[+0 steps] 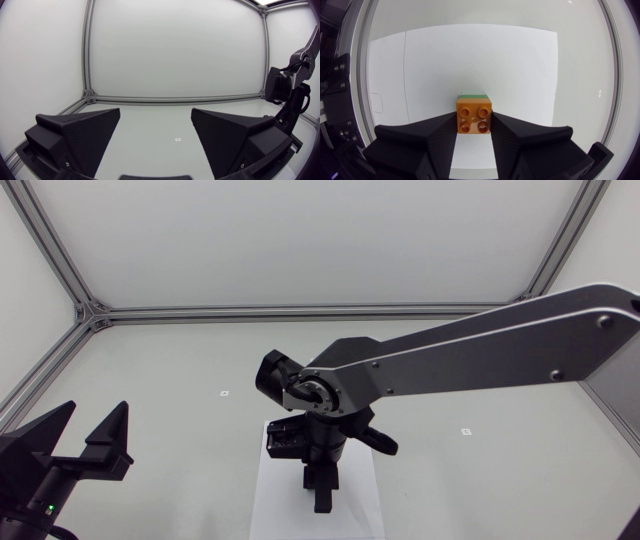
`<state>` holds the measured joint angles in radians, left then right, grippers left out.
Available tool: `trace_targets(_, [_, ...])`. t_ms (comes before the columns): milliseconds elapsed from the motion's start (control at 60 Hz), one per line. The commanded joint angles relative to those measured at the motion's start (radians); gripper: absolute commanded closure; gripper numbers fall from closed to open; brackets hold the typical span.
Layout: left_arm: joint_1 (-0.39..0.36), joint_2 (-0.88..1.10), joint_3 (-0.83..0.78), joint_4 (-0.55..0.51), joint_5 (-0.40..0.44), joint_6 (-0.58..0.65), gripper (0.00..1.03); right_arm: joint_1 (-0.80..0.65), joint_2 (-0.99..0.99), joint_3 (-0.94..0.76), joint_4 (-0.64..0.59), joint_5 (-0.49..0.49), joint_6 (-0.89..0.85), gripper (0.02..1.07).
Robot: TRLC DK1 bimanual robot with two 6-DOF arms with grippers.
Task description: Pick up the orange 2x2 brick with the right arm and stack it on top of the green 2x2 brick in the center
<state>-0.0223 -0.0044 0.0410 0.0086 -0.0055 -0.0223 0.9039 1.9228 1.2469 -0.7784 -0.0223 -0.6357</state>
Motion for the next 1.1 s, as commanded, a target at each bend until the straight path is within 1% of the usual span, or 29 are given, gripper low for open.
trace_targets(0, [0.002, -0.008, -0.041, -0.013, 0.004, 0.013, 0.04, 0.021, 0.107, -0.070, -0.024, 0.005, 0.013, 0.89])
trace_targets(117, [0.002, -0.008, -0.041, -0.013, 0.004, 0.013, 0.04, 0.020, 0.113, -0.047, -0.044, -0.018, 0.013, 0.89])
trace_targets(400, [0.002, -0.008, -0.041, -0.013, 0.004, 0.013, 0.04, 0.003, 0.108, -0.038, -0.048, -0.061, 0.005, 0.89])
trace_targets(1083, [0.002, -0.008, -0.041, -0.013, 0.006, 0.013, 0.04, -0.014, 0.068, -0.020, -0.039, -0.051, 0.011, 0.89])
